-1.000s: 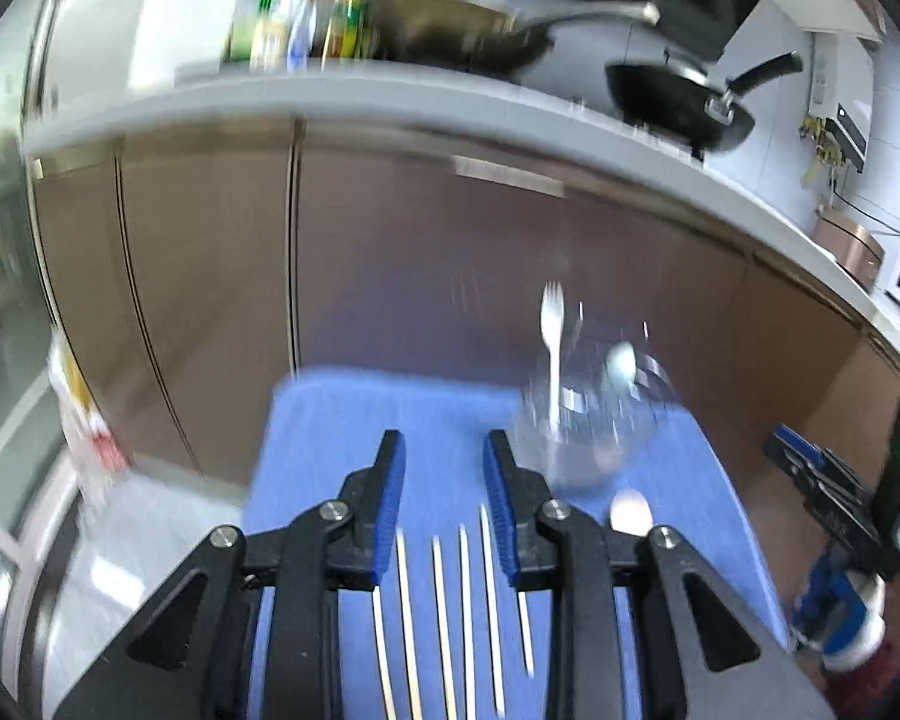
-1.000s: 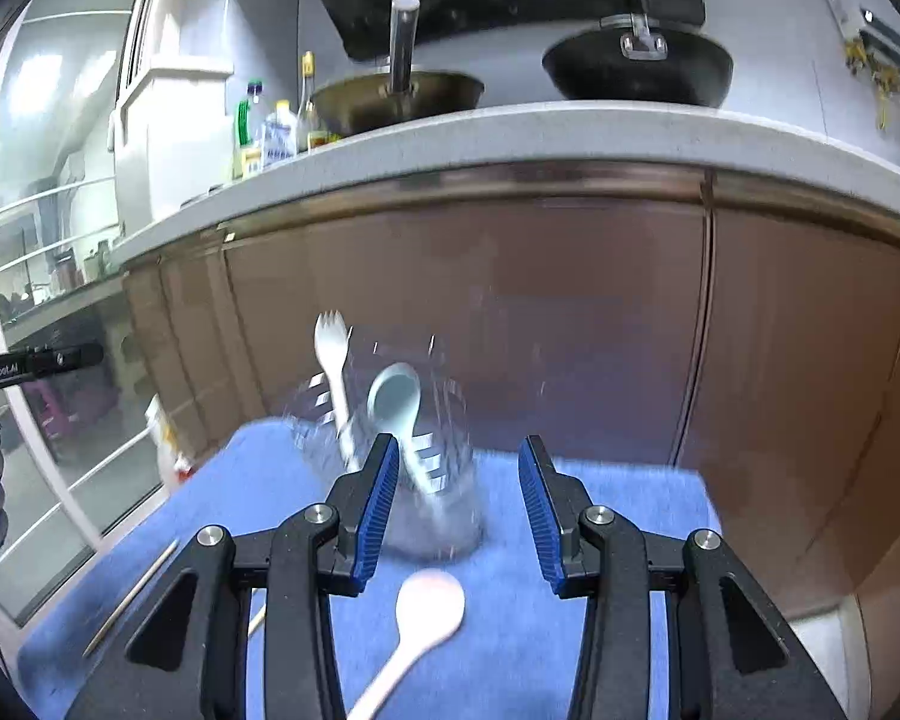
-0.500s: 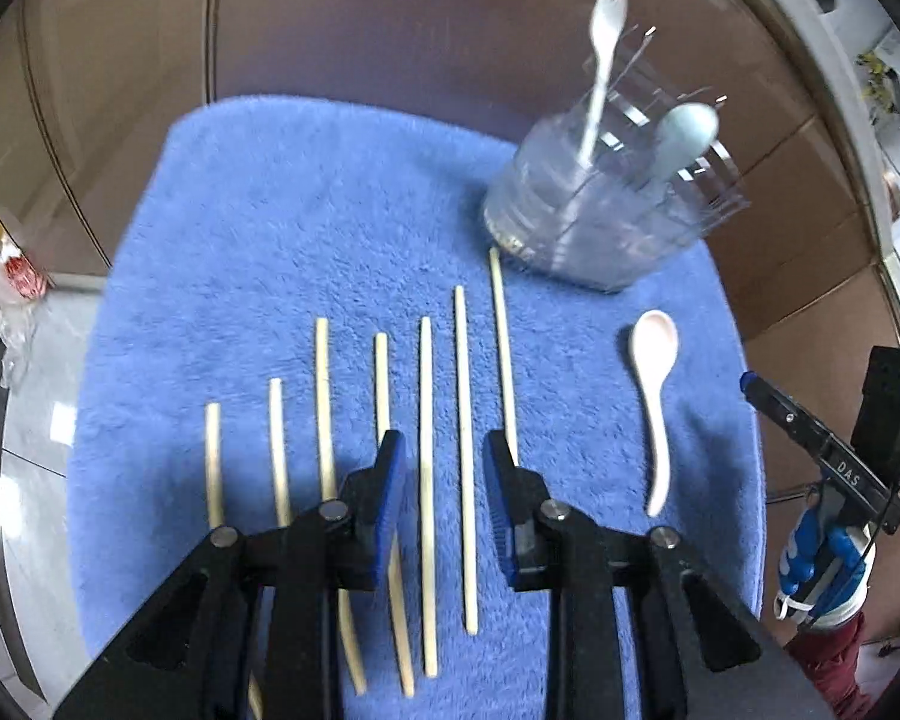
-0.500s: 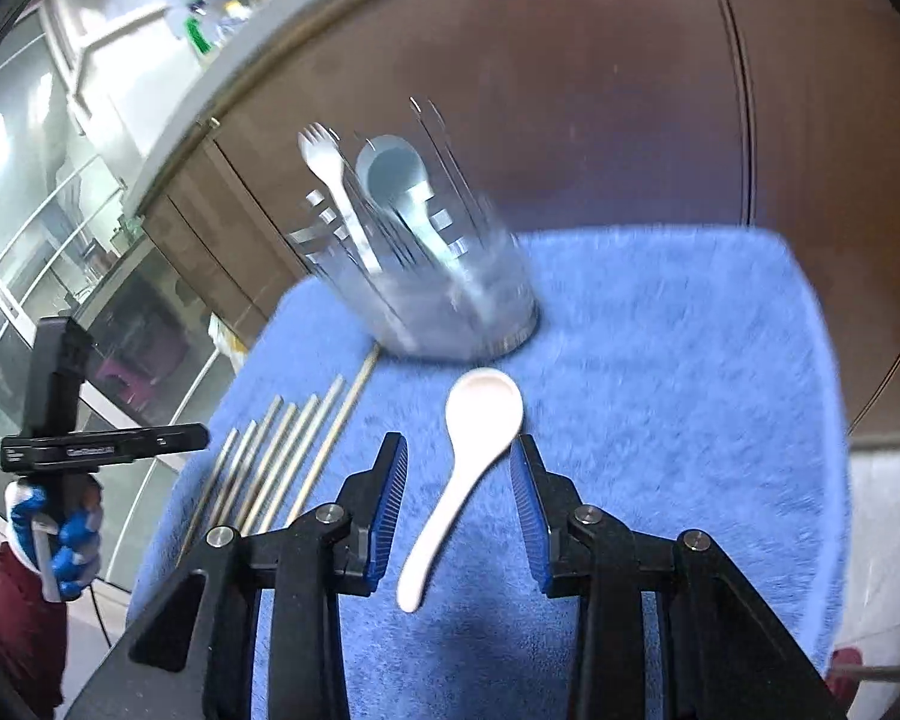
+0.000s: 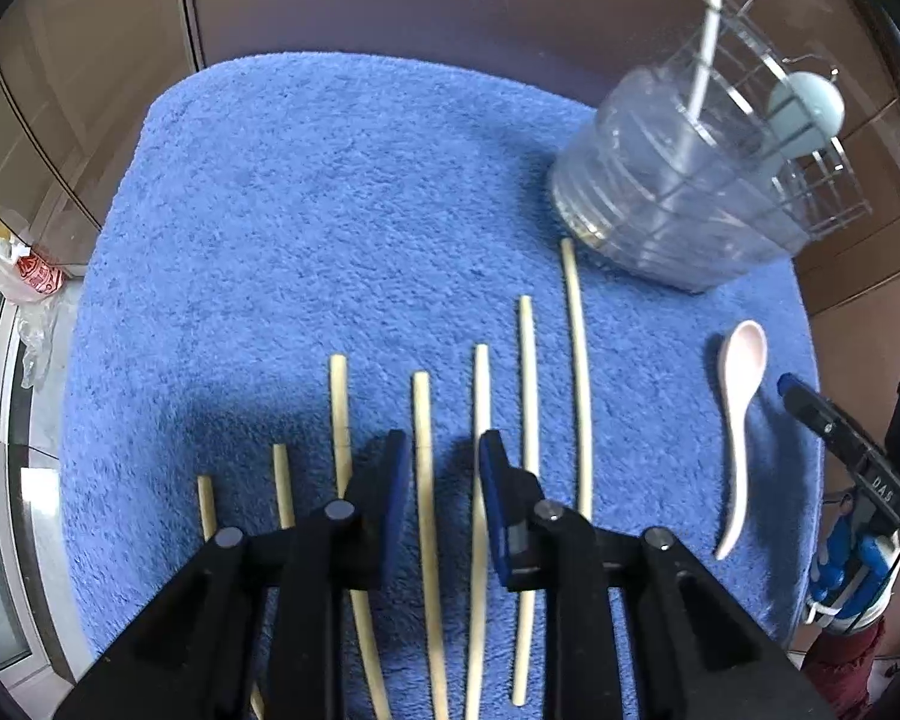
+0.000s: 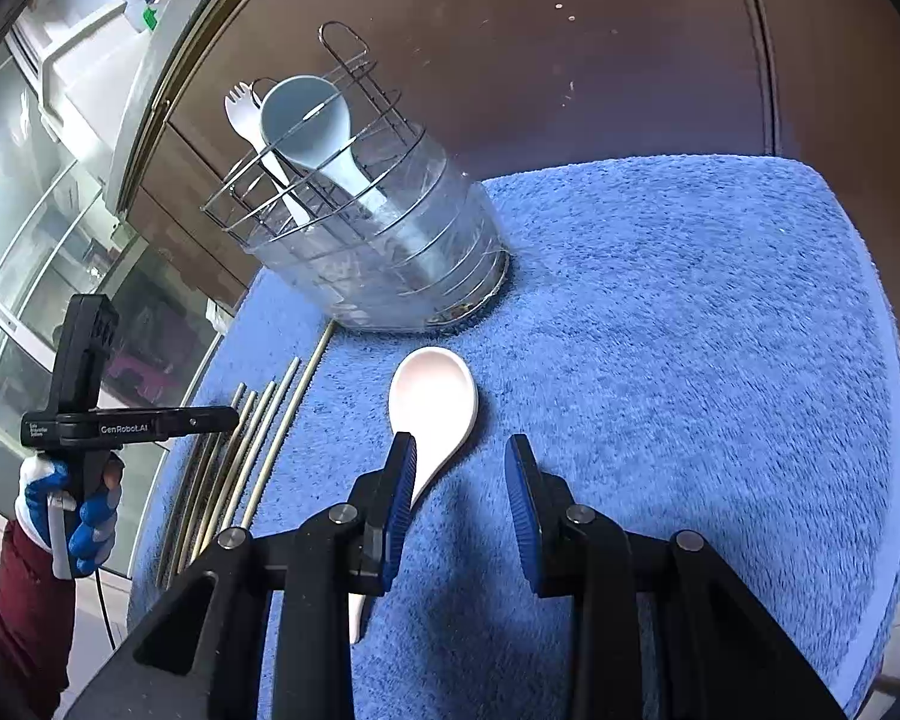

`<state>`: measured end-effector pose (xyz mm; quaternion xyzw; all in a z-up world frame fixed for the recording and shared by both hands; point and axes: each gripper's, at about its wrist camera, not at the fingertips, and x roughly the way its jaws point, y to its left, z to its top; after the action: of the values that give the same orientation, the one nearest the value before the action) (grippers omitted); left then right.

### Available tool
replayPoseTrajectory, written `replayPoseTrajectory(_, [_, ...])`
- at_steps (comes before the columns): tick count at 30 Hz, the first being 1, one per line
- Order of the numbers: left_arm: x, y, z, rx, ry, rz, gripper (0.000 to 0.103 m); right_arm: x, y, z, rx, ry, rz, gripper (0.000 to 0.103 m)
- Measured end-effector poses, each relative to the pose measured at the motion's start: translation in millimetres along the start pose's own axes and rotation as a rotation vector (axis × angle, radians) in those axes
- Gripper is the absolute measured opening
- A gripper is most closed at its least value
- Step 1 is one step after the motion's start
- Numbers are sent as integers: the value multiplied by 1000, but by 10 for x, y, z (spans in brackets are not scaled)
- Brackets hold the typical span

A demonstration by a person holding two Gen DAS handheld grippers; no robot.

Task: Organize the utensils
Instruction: 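Grasp a wooden chopstick with the left tool while the right tool grasps the pink spoon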

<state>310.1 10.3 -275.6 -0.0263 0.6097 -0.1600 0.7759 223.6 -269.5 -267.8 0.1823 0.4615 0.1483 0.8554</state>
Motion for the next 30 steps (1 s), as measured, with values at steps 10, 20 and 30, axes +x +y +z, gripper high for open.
replayPoseTrajectory(10, [178, -116, 190, 33, 50, 37, 13, 296, -95, 274, -10, 87, 64, 25])
replayPoseTrajectory(20, [203, -99, 176, 24, 42, 48, 5, 551, -93, 378, -59, 166, 106, 8])
replayPoseTrajectory(30, [-210, -155, -68, 38, -85, 9, 5, 199, 89, 297, -134, 67, 50, 7])
